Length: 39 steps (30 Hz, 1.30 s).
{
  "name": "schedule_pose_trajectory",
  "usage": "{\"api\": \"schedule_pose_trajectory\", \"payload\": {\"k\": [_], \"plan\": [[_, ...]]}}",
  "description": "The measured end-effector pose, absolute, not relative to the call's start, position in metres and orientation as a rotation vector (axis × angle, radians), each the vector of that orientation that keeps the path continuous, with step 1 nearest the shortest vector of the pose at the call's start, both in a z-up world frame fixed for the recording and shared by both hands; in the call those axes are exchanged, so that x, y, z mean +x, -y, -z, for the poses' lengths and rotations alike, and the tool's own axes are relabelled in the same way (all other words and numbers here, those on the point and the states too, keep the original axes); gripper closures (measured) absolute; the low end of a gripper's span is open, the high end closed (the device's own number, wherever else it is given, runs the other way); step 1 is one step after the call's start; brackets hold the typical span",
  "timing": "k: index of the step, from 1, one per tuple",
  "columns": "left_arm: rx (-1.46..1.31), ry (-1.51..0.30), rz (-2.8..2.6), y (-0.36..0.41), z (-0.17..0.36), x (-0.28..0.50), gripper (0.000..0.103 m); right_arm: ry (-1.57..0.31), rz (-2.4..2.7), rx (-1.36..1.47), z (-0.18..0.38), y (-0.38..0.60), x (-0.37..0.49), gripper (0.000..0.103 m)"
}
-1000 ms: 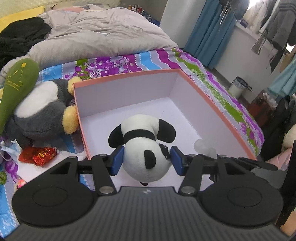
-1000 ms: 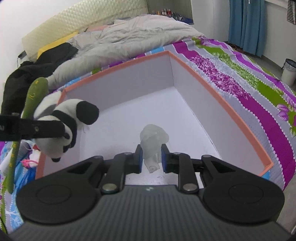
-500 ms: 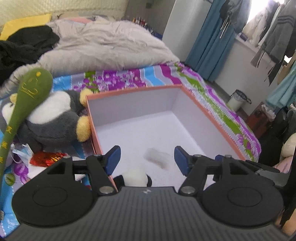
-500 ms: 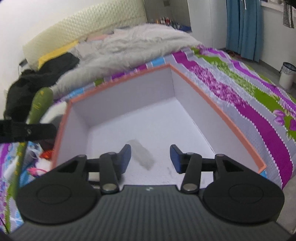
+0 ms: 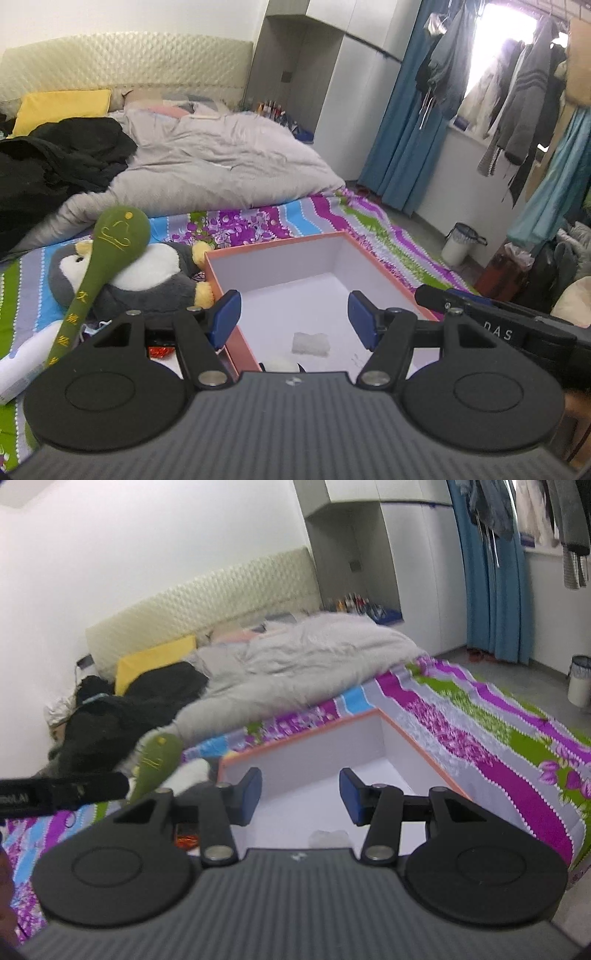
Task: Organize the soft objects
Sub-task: 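Withdraw both grippers from the box back toward the pile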
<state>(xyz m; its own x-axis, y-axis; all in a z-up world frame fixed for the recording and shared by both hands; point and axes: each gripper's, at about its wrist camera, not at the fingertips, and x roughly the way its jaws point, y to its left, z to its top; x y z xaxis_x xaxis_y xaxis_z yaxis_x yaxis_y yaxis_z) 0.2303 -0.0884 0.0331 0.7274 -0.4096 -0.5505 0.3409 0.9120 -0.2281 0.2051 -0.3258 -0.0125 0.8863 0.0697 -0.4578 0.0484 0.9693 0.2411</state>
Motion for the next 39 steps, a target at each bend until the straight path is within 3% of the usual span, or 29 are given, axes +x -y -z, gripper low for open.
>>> {"api": "schedule_pose_trajectory", "payload": {"k": [15, 39], "plan": [[-0.122, -0.555, 0.343, 0.005, -0.045, 0.122, 0.034, -0.439, -0.115, 0.222, -0.001, 0.256, 0.126, 0.053], [-0.187, -0.696, 0.188, -0.058, 0.049, 0.077, 0.034, -0.599, -0.197, 0.105, 0.071, 0.183, 0.091, 0.053]]}}
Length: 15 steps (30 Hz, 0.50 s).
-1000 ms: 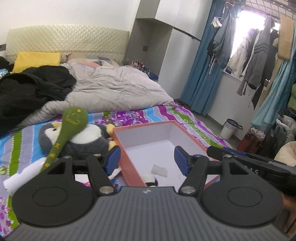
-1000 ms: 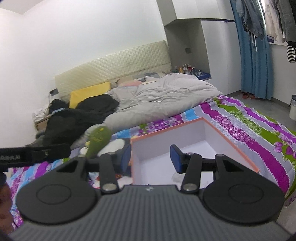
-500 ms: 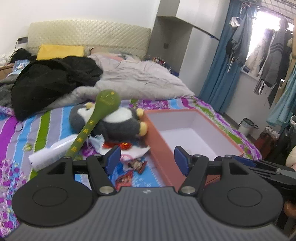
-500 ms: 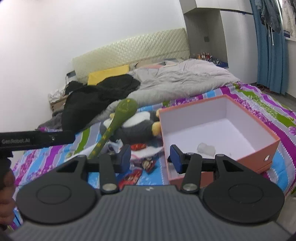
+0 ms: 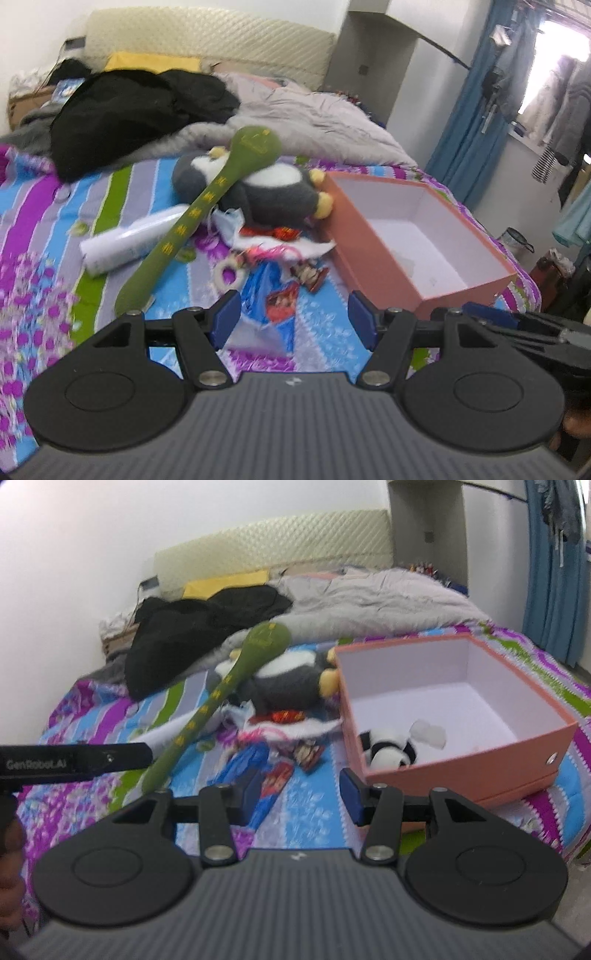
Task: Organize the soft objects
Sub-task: 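Withdraw both grippers from the box back toward the pile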
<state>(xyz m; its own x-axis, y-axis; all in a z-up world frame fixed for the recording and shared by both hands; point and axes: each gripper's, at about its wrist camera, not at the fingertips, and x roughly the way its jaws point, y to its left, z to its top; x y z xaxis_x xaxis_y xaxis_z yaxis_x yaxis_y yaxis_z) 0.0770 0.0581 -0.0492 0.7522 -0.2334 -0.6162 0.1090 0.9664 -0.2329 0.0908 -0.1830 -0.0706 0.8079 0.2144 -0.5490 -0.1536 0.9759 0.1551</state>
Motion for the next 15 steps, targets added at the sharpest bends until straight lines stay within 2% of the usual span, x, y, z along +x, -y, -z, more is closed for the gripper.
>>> {"api": "schedule_pose_trajectory", "payload": {"k": [13, 15], "plan": [[-0.283, -0.716, 0.129, -0.084, 0.103, 0.098, 0.034, -0.677, -0.274, -0.021, 0.097, 0.143, 0.119, 0.055], [-0.298, -0.731, 0.122, -0.087, 0.113, 0.106, 0.034, -0.681, -0.275, -0.030, 0.102, 0.139, 0.128, 0.058]]}}
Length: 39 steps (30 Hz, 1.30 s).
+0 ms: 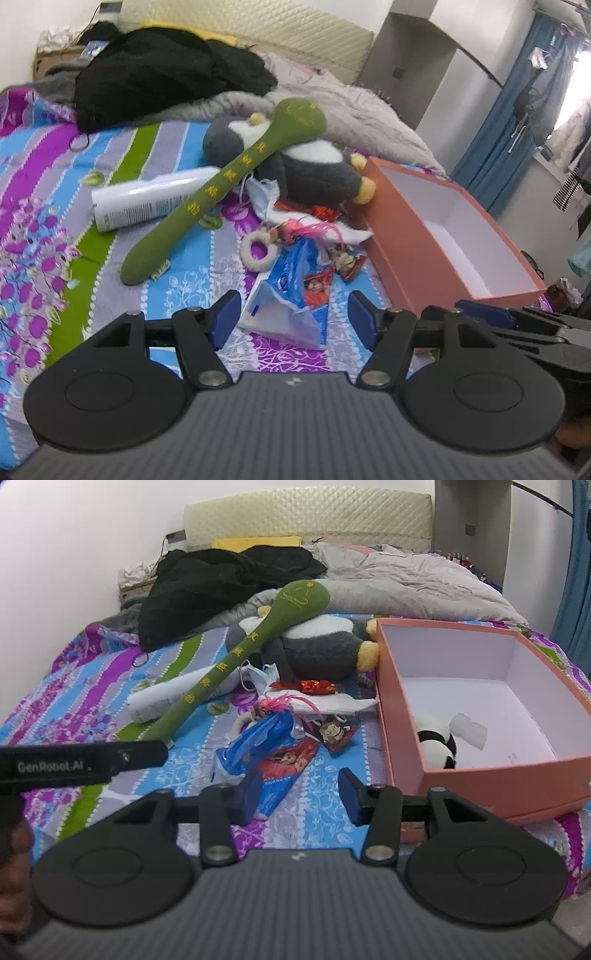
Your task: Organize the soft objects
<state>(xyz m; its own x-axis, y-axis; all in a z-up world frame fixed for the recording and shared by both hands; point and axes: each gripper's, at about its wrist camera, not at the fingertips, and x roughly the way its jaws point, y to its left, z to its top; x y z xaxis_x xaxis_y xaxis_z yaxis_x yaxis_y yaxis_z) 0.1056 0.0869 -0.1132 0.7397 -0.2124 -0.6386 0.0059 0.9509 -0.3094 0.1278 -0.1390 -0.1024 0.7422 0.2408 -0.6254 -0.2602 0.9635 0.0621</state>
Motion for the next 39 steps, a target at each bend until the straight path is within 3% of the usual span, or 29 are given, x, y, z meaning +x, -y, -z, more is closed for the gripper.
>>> {"api": "schedule_pose_trajectory", "payload": {"k": [6, 15, 29, 32, 35, 39], "plan": [[-0.367, -0.739, 0.097, -0.107, 0.141, 0.134, 0.035, -0.745, -0.291, -0.011, 0.126, 0.132, 0.156, 0.058], [-0.532, -0.748, 0.103, -0.143, 0.176, 0.197, 0.049, -0.831, -0.410, 0.018, 0.153, 0.110, 0.183, 0.057], [-0.562, -0.865, 0.135, -0.147, 0.236, 0.275, 0.049, -0.920, -0.430, 0.038, 0.195, 0.073, 0.232, 0.051], [-0.560, -0.866, 0.143, -0.148, 0.240, 0.280, 0.049, -0.932, -0.447, 0.022, 0.202, 0.067, 0.235, 0.055], [-0.571, -0.864, 0.154, -0.151, 0.241, 0.283, 0.049, -0.947, -0.466, -0.010, 0.207, 0.060, 0.235, 0.069], [-0.578, -0.858, 0.168, -0.152, 0.241, 0.281, 0.048, -0.942, -0.483, -0.002, 0.205, 0.064, 0.236, 0.076]]}}
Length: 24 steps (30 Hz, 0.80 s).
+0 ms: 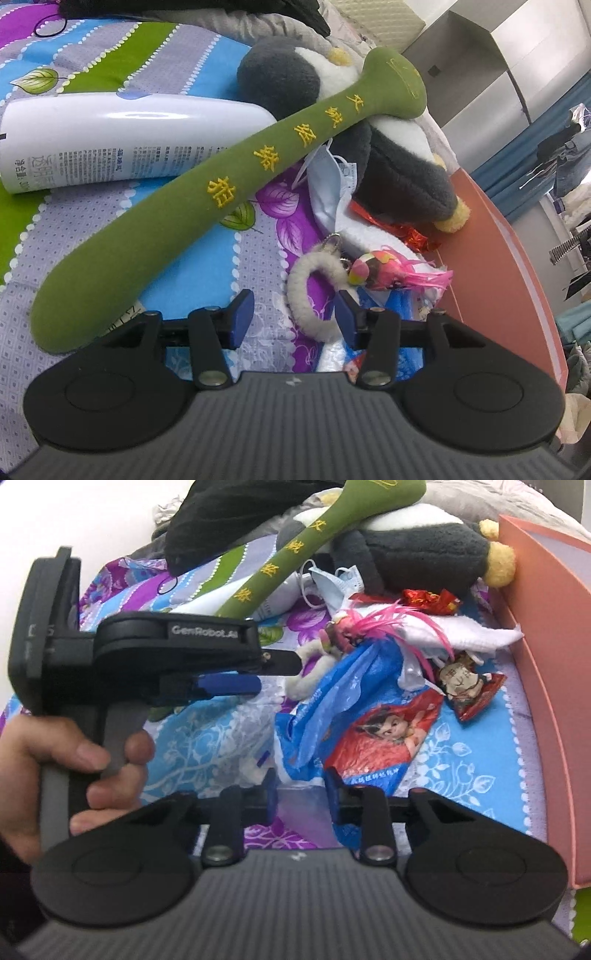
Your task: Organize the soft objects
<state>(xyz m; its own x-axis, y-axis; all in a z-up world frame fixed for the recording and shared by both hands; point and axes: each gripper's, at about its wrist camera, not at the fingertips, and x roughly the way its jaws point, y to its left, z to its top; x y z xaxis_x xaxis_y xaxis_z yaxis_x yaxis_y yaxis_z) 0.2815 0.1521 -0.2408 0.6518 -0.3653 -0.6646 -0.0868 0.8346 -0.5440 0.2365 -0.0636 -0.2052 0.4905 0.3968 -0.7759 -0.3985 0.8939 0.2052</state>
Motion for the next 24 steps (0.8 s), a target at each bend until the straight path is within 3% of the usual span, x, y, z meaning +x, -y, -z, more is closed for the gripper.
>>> {"api": "schedule_pose_trajectory", "payload": {"k": [8, 14, 17, 19, 20, 24], "plan": [[-0.543, -0.850, 0.260, -0.134, 0.240, 0.281, 0.043, -0.945, -0.437, -0.021, 0.193, 0.081, 0.231, 0.077], [-0.461, -0.869, 0.248, -0.113, 0.243, 0.282, 0.045, -0.960, -0.409, -0.050, 0.194, 0.093, 0.226, 0.077], [-0.404, -0.875, 0.191, -0.107, 0.243, 0.284, 0.065, -0.958, -0.403, -0.053, 0.193, 0.096, 0.225, 0.077], [-0.365, -0.882, 0.157, -0.105, 0.243, 0.284, 0.086, -0.954, -0.402, -0.054, 0.192, 0.096, 0.225, 0.077], [-0.370, -0.883, 0.151, -0.106, 0.242, 0.283, 0.092, -0.951, -0.403, -0.055, 0.191, 0.096, 0.224, 0.077], [-0.400, -0.878, 0.120, -0.114, 0.238, 0.275, 0.096, -0.933, -0.409, -0.066, 0.186, 0.096, 0.220, 0.077]]}}
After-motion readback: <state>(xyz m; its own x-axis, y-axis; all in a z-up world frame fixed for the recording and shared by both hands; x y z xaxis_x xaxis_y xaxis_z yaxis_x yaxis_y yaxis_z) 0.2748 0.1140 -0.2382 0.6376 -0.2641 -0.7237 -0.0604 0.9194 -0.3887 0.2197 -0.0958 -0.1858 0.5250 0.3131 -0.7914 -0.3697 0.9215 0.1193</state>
